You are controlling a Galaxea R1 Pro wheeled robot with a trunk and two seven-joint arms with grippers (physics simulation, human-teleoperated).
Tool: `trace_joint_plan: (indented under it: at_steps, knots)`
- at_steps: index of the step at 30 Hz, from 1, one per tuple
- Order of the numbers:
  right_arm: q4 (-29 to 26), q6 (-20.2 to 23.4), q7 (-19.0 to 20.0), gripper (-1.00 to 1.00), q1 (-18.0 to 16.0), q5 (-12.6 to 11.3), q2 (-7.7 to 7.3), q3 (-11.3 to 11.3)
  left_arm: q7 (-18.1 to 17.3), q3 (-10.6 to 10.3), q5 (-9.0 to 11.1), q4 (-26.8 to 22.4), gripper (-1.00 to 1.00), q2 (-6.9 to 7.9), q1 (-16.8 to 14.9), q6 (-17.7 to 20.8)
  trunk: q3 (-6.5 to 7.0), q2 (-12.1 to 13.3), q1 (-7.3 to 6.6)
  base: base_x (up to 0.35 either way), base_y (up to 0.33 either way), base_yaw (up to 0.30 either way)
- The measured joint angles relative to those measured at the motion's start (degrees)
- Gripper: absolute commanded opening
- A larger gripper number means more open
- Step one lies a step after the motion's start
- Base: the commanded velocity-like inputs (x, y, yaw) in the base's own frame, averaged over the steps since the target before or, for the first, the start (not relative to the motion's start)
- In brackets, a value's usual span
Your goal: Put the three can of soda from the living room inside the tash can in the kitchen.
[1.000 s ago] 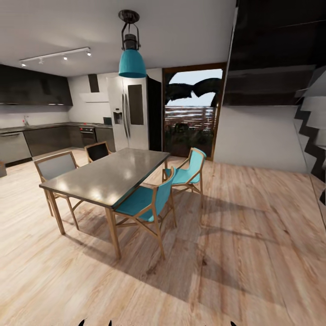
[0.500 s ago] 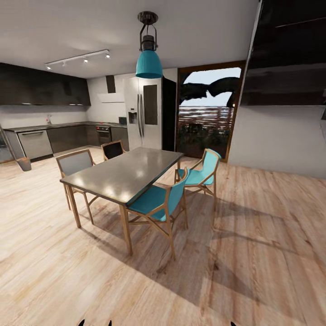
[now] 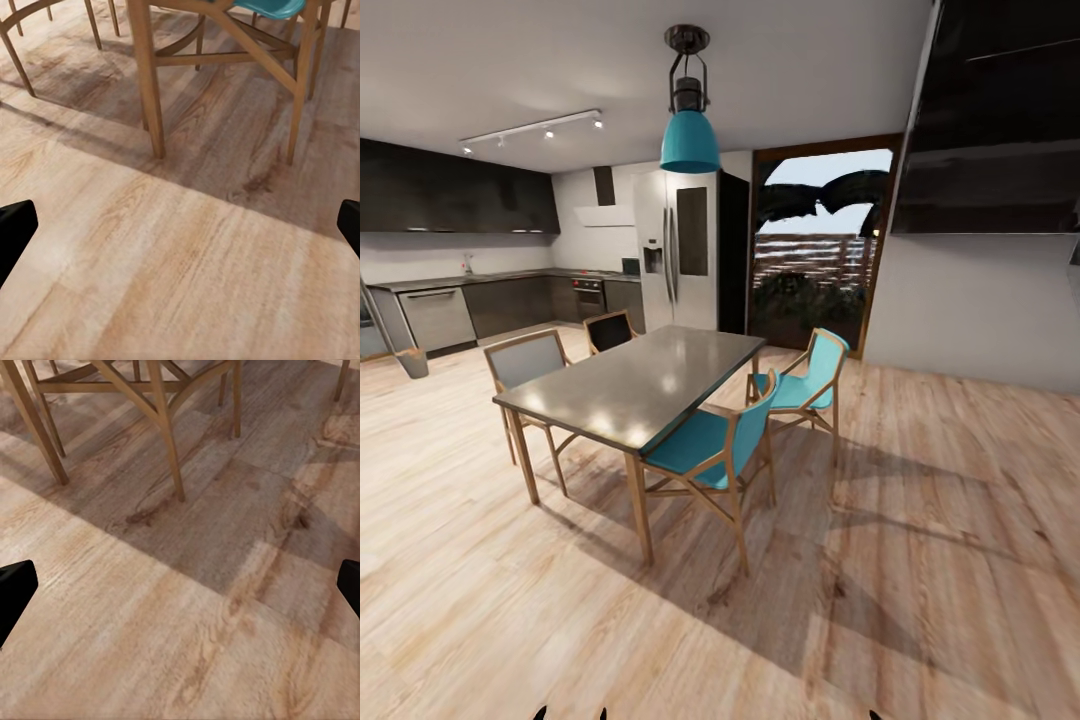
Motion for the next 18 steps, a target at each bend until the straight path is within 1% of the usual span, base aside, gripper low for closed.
trace_joint_plan:
  at_steps: [5, 18]
  knots:
    - [0.0, 0.0, 0.0, 1.0, 0.0, 0.0, 0.0, 0.0, 0.0, 0.0, 0.0, 0.0, 1.0, 0.0, 0.0, 0.0, 0.0, 0.0, 0.0, 0.124, 0.211, -0.004]
    - [0.0, 0.0, 0.0, 1.0, -0.1, 0.0, 0.0, 0.0, -0.1, 0.0, 0.0, 0.0, 1.0, 0.0, 0.0, 0.0, 0.0, 0.0, 0.0, 0.147, 0.249, 0.0]
